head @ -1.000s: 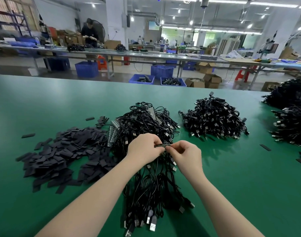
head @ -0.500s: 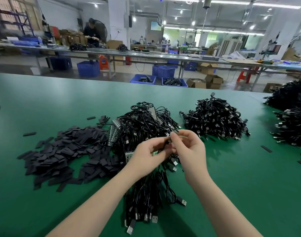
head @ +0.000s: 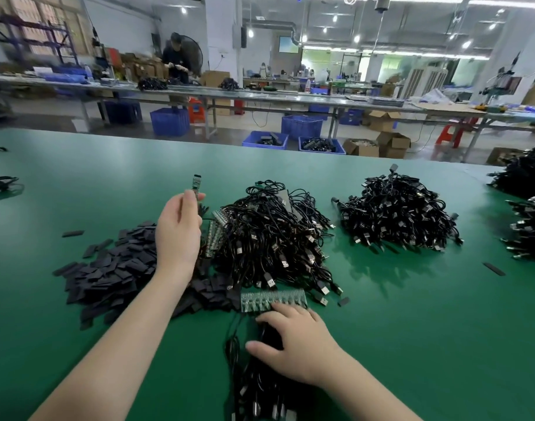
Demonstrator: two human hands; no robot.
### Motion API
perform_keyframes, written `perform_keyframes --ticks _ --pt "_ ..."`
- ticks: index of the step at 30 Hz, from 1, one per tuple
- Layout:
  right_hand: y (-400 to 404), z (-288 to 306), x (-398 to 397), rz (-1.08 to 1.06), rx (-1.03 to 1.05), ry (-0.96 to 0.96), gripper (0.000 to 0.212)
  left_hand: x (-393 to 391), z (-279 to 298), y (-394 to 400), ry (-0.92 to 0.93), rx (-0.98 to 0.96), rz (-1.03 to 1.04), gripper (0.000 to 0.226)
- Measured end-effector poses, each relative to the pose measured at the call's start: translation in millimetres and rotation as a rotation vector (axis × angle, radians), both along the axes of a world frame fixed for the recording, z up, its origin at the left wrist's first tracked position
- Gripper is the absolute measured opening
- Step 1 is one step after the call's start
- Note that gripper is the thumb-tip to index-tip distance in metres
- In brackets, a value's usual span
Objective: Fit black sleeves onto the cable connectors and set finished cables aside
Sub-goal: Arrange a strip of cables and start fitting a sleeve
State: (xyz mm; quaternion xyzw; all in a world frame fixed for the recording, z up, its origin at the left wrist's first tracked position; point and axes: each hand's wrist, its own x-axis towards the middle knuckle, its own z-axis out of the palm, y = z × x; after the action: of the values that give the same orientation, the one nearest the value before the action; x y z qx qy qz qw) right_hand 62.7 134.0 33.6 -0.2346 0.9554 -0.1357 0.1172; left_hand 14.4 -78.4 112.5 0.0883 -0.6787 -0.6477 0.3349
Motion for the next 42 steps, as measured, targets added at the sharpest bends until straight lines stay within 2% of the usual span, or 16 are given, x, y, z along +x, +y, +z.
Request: perform_keyframes --ticks 3,9,13,16,20,22,25,33,36,38,42 --pt "7.8 2.3 19.4 0.015 0.034 -0.070 0.069 5.3 -9.3 6.6 0.053 -0.334 0.071 0.019" --pt "4.1 -0.6 47.4 -0.004 -0.010 -0.099 0.073 13.5 -45.4 58.5 0.015 -0.682 0.028 0.019" --pt "9.1 4.6 32.8 -0.192 -0.322 0.043 0.044 17.6 -78.7 72.7 -0.077 -0.637 0.003 0.022" --pt "6.5 5.5 4.4 -0.183 -0.242 0.086 0.040 17.4 -90.5 64.6 -0.032 -0.528 0.027 0.031" --pt "-28.5 6.3 -33.9 -0.013 -0.141 0.051 0.036 17.3 -103.7 49.0 0.053 -0.345 0.003 0.011" --pt "-47.6 4.1 -48.6 0.058 -0.044 0.056 0.033 19.2 -110.8 42.1 0.059 -0.336 0.035 0.017" --pt "-67.3 1.3 -62.9 0.006 -0.003 0.060 0.031 21.8 -115.3 34.1 0.067 -0.247 0.071 0.013" --pt "-48.0 -7.8 -61.8 -0.055 -0.178 0.142 0.028 20.4 -114.7 39.3 0.061 -0.403 0.065 0.022" --pt "-18.9 -11.8 -58.9 -0.132 -0.448 0.115 0.022 19.7 -114.7 45.4 0.020 -0.504 -0.022 0.024" --pt "2.9 -16.8 -57.0 -0.302 -0.725 0.084 0.010 18.9 -113.3 51.1 -0.022 -0.537 -0.110 0.026" --pt "32.3 -33.7 -51.2 -0.581 -1.123 -0.012 0.011 13.6 -106.4 65.6 -0.131 -0.587 -0.274 0.022"
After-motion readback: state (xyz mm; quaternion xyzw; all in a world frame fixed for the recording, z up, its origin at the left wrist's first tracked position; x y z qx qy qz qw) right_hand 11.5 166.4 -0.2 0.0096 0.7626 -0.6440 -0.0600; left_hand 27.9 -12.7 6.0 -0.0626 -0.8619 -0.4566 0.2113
